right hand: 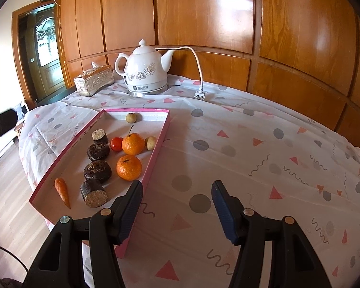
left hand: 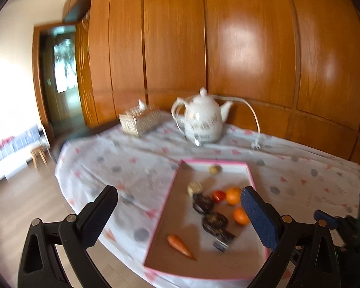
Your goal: Organize fruits
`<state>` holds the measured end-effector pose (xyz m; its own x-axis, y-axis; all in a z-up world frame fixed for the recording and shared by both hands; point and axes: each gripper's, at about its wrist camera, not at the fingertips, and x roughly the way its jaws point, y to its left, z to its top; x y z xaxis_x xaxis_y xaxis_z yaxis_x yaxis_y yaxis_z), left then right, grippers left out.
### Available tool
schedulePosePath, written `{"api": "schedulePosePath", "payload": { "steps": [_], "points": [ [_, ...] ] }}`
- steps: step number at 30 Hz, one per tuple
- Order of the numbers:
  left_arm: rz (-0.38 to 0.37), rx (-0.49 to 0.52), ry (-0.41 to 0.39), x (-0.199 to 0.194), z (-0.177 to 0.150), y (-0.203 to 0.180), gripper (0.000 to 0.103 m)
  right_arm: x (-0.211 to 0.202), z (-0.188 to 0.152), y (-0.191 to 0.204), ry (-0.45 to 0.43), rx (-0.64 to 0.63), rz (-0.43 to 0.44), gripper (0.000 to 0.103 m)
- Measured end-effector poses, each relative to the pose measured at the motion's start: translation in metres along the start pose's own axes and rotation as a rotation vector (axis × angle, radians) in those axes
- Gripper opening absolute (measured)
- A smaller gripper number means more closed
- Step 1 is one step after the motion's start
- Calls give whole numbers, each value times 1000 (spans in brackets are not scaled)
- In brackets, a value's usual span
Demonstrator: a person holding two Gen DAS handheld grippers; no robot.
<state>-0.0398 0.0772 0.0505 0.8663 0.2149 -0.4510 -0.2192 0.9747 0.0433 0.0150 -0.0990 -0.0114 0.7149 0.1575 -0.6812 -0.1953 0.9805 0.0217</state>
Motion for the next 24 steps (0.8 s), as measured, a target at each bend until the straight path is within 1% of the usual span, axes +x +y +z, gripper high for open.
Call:
{"api": "schedulePosePath", "payload": {
  "steps": [3,7,17,24],
  "points": [
    [11,26,-20,-3,-3,-4,103,-1,0,4,-5,-18,1,61],
    [7,40,10,3,-8,-7,103,0,-1,7,-3,-26,2,60],
    [0,-12,52,11,-13,1,103,0,0,9,-4,-36,2,61],
    [-5,-24,71,15,-15,3,103,1,0,12,-6,-44,1,61]
  ]
}}
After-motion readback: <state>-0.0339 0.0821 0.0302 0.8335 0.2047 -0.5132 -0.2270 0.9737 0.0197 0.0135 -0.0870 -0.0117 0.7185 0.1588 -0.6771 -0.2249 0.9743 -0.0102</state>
